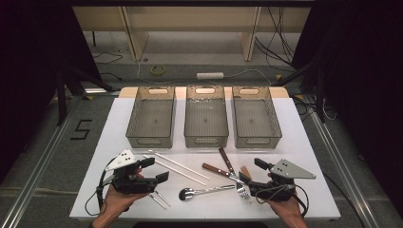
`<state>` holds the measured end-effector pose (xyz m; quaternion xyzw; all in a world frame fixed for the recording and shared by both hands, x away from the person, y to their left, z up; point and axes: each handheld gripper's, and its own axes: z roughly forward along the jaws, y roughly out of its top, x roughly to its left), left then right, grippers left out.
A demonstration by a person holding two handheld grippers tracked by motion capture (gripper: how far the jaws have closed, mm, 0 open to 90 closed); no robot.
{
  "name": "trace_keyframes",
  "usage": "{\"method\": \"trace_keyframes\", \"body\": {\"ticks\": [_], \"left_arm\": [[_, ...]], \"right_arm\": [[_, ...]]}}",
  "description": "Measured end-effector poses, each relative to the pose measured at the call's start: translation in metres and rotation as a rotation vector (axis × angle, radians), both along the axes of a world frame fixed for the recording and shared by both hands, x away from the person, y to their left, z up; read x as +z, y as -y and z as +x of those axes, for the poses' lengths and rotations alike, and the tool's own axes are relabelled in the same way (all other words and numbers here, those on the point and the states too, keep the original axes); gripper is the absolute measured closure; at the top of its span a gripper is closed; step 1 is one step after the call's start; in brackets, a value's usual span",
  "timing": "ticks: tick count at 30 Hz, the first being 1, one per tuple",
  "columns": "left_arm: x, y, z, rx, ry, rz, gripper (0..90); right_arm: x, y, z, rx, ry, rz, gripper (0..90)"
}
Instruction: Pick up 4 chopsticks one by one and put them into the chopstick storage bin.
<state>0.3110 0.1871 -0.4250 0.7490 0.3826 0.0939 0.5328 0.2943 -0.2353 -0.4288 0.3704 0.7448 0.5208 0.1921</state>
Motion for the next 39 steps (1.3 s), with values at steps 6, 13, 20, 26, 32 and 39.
{"method": "trace_keyframes", "body": {"ticks": [6, 13, 20, 26, 32, 39], "left_arm": [[0.001, 0.0, 0.002, -0.01, -0.016, 0.019, 19.3], [0.006, -0.001, 0.007, -0.043, -0.045, 0.102, 19.2], [0.019, -0.011, 0.018, -0.096, -0.081, 0.292, 20.7], [0.02, -0.015, 0.029, -0.183, -0.122, 0.482, 22.3], [0.014, -0.017, 0.035, -0.28, -0.153, 0.625, 24.5], [0.01, -0.016, 0.039, -0.345, -0.148, 0.705, 28.1]], "right_arm": [[0.0, 0.0, 0.0, -0.001, -0.001, 0.001, 25.7], [-0.001, 0.001, 0.001, 0.0, -0.007, 0.004, 25.8], [-0.004, 0.001, 0.004, -0.002, -0.033, 0.006, 25.9], [-0.004, -0.001, 0.005, 0.016, -0.04, 0.001, 25.9], [-0.004, -0.001, 0.005, 0.021, -0.047, 0.003, 25.8], [-0.004, -0.001, 0.006, 0.021, -0.047, 0.002, 25.9]]}}
